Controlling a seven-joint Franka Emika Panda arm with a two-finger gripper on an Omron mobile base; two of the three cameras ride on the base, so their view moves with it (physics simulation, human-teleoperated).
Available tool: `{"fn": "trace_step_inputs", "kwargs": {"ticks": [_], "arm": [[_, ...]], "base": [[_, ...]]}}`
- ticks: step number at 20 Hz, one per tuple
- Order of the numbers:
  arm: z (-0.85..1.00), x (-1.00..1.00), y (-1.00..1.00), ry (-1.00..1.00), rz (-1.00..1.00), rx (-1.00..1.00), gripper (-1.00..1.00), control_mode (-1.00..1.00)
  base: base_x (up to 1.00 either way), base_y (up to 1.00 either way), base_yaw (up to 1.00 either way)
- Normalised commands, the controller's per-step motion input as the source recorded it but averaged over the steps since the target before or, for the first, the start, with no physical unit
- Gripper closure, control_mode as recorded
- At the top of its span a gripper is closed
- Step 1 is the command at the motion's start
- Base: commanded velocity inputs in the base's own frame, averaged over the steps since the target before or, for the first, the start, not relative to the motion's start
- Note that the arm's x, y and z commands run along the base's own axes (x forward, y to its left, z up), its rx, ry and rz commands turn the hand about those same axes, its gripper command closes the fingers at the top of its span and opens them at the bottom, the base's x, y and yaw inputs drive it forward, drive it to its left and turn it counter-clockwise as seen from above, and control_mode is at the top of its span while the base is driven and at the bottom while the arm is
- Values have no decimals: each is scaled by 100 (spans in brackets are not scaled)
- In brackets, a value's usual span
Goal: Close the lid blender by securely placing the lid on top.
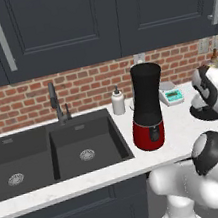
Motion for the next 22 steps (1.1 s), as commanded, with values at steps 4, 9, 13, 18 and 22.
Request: {"fn": "trace_step_inputs", "kwargs": {"ticks": [4,9,13,18,22], "arm": [[100,-24,14,-8,0,0,100,-100],[100,-2,47,-1,0,-1,100,-100],[100,-3,47,0,0,0,100,-100],[96,-5,46,1,0,0,100,-100],[71,0,58,1,2,0,100,-100]], "base": [[0,0,0],[0,0,0],[0,0,0],[0,0,0],[0,0,0]]}}
